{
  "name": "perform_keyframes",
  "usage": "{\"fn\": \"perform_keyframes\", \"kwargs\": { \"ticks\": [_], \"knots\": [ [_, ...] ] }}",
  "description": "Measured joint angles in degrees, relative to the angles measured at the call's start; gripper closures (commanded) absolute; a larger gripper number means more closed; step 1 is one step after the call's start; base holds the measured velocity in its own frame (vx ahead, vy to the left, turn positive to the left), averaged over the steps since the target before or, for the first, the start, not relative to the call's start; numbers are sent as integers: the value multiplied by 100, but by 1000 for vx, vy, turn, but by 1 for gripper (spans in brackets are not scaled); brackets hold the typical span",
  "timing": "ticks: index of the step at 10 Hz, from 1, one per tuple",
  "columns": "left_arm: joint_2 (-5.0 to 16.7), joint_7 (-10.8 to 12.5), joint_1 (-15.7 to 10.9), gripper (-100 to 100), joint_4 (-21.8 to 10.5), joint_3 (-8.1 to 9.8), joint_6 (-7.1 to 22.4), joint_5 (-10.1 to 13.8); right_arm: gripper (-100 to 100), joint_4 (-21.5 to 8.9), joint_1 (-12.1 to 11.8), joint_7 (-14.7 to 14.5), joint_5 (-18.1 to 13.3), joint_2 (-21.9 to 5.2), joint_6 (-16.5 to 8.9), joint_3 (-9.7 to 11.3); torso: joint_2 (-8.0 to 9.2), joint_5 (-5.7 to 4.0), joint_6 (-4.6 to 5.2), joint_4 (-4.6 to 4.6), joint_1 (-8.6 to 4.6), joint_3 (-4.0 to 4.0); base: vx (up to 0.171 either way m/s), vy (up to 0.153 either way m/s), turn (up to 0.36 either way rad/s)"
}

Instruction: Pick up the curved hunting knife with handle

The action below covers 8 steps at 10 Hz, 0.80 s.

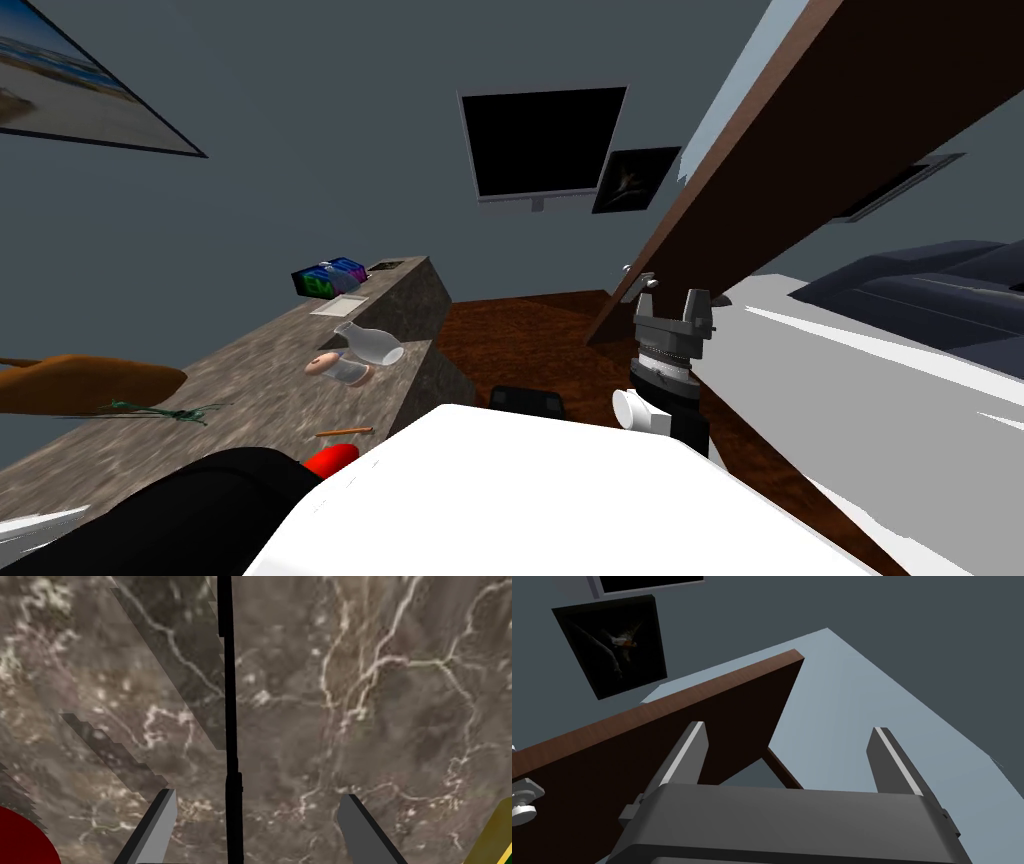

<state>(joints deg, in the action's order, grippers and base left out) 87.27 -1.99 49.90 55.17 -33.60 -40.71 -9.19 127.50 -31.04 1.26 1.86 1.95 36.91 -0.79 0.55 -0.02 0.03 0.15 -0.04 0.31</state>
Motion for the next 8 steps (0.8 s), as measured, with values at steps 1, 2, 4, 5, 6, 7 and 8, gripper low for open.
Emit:
{"fn": "perform_keyframes", "kwargs": {
  "ticks": [1, 2, 4, 5, 6, 7, 8],
  "knots": [
    [17, 155, -101, -100, -31, -12, 16, -107, 0, 0, -1, 0, 0, 0, 0, -1, 5, 3, -3, 4, 4, 5, -88, -33, -10],
    [23, 320, -146, -100, -39, -20, 16, -146, 0, 0, -2, 0, 0, -1, 0, -1, -11, 6, -7, 1, 16, -3, -21, -9, 23],
    [14, 635, -327, -100, -84, -57, 46, -344, 0, 0, 0, 0, 0, 0, 0, 0, -19, 11, 11, 0, 15, -9, -145, -62, -217],
    [60, 793, -369, -100, -74, -41, 64, -413, 0, 0, -1, 0, 0, 0, 0, -1, -6, 16, 8, 6, 17, 0, -100, -45, 2],
    [74, 952, -386, -100, -61, -29, 71, -428, 0, 0, -2, 0, 0, -1, 0, -1, -19, 18, 4, 5, 26, -6, -18, -15, 31],
    [80, 1073, -387, -100, -49, -27, 78, -431, 0, 0, -3, 0, 0, -1, 0, -2, -44, 20, 5, -1, 37, -20, 0, 0, 0],
    [80, 1096, -386, 100, -47, -27, 79, -431, 0, 0, -3, 0, 0, -1, 0, -2, -56, 22, 6, -5, 43, -28, 0, 0, 0]
  ]
}}
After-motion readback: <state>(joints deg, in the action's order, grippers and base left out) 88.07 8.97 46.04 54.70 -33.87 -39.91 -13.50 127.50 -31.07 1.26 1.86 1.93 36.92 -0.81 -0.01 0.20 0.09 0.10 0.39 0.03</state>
